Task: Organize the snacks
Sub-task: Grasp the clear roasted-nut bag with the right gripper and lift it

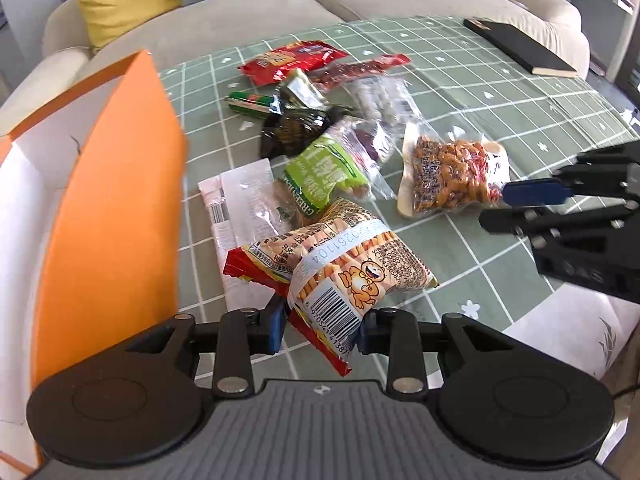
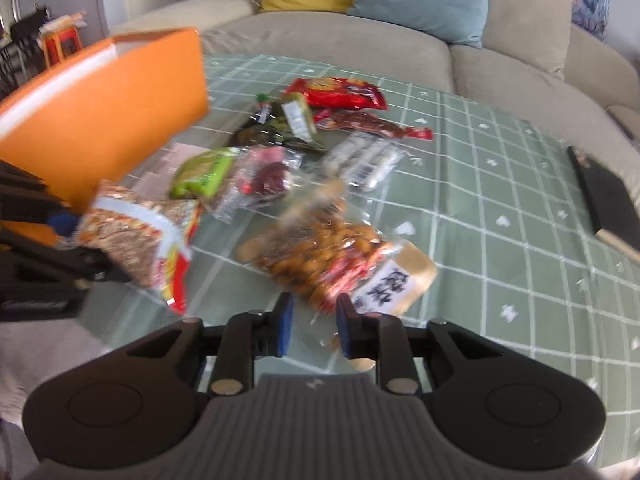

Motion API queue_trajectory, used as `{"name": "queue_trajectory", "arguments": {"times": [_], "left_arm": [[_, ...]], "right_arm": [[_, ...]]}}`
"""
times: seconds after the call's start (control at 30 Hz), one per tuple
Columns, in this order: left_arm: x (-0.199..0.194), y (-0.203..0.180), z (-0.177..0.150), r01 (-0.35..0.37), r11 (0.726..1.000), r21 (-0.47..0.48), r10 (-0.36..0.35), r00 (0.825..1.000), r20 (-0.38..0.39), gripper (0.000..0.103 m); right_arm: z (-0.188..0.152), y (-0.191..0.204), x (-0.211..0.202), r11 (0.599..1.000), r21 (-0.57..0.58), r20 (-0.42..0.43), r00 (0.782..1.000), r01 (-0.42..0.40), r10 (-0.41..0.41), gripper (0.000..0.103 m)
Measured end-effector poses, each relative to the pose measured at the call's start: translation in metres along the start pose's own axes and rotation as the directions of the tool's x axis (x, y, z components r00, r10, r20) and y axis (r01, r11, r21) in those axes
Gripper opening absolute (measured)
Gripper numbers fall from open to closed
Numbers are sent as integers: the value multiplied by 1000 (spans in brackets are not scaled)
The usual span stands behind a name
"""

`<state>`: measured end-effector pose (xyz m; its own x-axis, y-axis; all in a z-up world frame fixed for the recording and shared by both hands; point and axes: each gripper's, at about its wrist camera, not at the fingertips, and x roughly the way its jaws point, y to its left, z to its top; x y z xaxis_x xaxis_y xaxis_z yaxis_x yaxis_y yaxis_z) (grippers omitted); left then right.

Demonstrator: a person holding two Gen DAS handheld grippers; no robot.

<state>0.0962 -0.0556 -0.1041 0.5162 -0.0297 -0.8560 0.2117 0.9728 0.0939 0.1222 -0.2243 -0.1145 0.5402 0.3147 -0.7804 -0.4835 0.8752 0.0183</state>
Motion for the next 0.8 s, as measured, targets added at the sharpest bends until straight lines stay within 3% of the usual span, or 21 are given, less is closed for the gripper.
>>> {"name": "queue_trajectory", "arguments": {"times": [0.13,0.2,0.23,0.4,0.53,0.6,0.8], "left_arm": [[-5,5,0,-3,1000,-18,4,1000,14,37],[-7,7,0,-8,1000,-25,9,1000,19,37],[-8,8,0,-8,1000,-30,9,1000,19,37],[-10,13,1,-6,999,-47,7,1000,26,37],[-11,17,3,2,998,-57,0,1000,31,36],[-10,19,4,8,998,-60,-6,999,32,36],[-4,23,6,28,998,-54,-27,999,17,36]], "right_arm": [[1,-2,-9,1000,4,62,998,21,-22,57],[3,-7,-9,999,26,88,996,31,-34,75],[5,-11,-7,999,35,96,995,35,-38,77],[9,-17,2,995,16,128,987,100,-101,78],[13,-19,8,999,-1,117,992,48,-47,78],[13,-19,11,1000,-19,103,995,19,-17,85],[15,-20,25,999,-48,67,998,12,-9,90]]}}
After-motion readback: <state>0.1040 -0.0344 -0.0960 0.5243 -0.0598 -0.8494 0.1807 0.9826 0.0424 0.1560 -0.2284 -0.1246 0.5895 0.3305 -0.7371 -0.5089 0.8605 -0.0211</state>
